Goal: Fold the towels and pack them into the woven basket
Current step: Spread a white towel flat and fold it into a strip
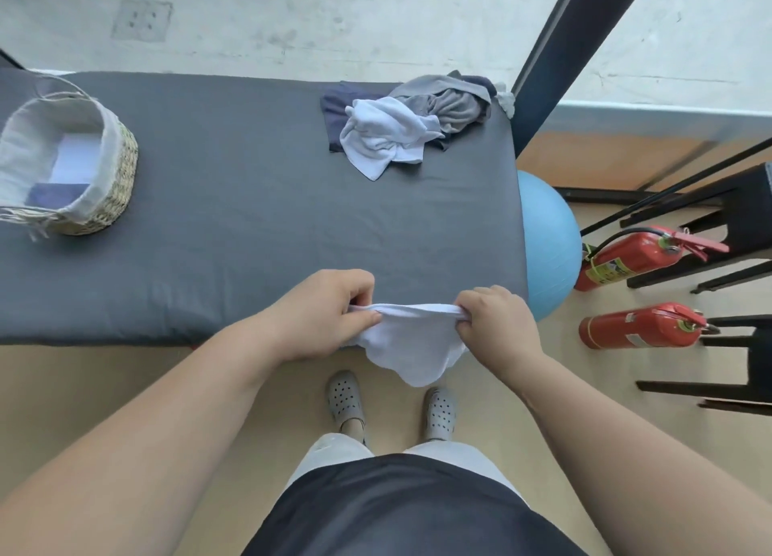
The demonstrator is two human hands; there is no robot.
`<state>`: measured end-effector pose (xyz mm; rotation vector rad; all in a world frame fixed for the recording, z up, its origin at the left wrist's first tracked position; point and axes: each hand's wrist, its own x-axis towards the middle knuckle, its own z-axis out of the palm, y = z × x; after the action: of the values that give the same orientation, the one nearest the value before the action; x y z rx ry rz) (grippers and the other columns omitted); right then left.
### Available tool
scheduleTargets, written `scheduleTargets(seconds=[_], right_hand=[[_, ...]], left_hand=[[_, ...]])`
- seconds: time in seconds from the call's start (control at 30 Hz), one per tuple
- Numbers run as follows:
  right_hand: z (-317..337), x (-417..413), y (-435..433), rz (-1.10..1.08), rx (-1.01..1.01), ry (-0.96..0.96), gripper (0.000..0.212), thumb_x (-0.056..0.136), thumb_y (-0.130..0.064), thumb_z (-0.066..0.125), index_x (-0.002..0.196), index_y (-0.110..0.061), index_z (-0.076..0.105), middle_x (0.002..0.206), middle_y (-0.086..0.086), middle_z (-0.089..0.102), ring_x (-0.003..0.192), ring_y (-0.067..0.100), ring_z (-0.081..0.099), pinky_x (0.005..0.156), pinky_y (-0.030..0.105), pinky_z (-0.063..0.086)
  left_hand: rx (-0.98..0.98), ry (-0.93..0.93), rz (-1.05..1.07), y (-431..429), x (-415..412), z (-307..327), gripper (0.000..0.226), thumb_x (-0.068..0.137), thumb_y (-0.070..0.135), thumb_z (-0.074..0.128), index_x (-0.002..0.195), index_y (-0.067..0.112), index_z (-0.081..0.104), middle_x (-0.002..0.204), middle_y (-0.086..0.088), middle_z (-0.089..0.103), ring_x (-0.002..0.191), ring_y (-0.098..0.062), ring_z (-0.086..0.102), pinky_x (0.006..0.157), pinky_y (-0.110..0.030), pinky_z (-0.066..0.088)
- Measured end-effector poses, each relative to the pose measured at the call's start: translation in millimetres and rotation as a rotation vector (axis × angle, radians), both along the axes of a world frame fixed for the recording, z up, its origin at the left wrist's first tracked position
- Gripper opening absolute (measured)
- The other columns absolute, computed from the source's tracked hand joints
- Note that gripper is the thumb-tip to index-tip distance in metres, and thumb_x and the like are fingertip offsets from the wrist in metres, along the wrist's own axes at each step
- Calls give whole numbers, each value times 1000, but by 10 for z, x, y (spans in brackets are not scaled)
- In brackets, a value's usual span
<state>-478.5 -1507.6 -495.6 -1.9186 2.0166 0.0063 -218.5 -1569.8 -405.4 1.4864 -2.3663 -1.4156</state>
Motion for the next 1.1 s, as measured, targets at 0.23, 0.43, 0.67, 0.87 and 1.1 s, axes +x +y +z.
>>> scheduleTargets(seconds=[0.23, 0.43, 0.67, 0.87, 1.1], right_hand=[[-213, -33, -123, -360, 131, -15, 6, 85, -18, 58, 82, -20, 63, 74, 0, 62, 75, 26, 55, 61, 34, 46], [-263, -85, -265, 33, 472, 141, 17, 79, -34, 62, 69, -25, 51, 74, -7, 57, 91, 22, 47, 72, 34, 33], [-181, -157, -382, 393, 1145, 465, 25, 81, -32, 73, 73, -22, 51, 75, -6, 52, 78, 19, 52, 72, 28, 40], [-426, -563, -975, 49, 646, 182, 22, 81, -30, 71, 76, -25, 51, 79, -2, 58, 78, 25, 56, 59, 31, 43], [-1436, -642, -1485, -267, 228, -58, 7, 89, -10, 56, 90, -15, 61, 90, 6, 59, 87, 33, 53, 70, 33, 37]], left_hand=[[-58, -25, 251, -374, 548, -144, 32, 93, 24, 64, 70, 14, 43, 61, 3, 42, 57, -15, 35, 55, -31, 31], [-145, -276, 396, -689, 888, -660, 22, 94, 24, 57, 75, 16, 47, 72, -5, 56, 67, -27, 51, 55, -32, 36], [482, -722, -250, -880, 895, -1002, 22, 83, 27, 70, 69, 18, 56, 67, 3, 54, 64, -18, 47, 59, -27, 38], [89, -555, 311, -1168, 934, -1452, 19, 85, 27, 66, 71, 16, 59, 74, -2, 61, 70, -21, 56, 53, -28, 36], [-141, -708, 146, -1469, 797, -2450, 15, 91, 7, 45, 93, 20, 52, 89, -4, 57, 77, -30, 55, 63, -35, 43]])
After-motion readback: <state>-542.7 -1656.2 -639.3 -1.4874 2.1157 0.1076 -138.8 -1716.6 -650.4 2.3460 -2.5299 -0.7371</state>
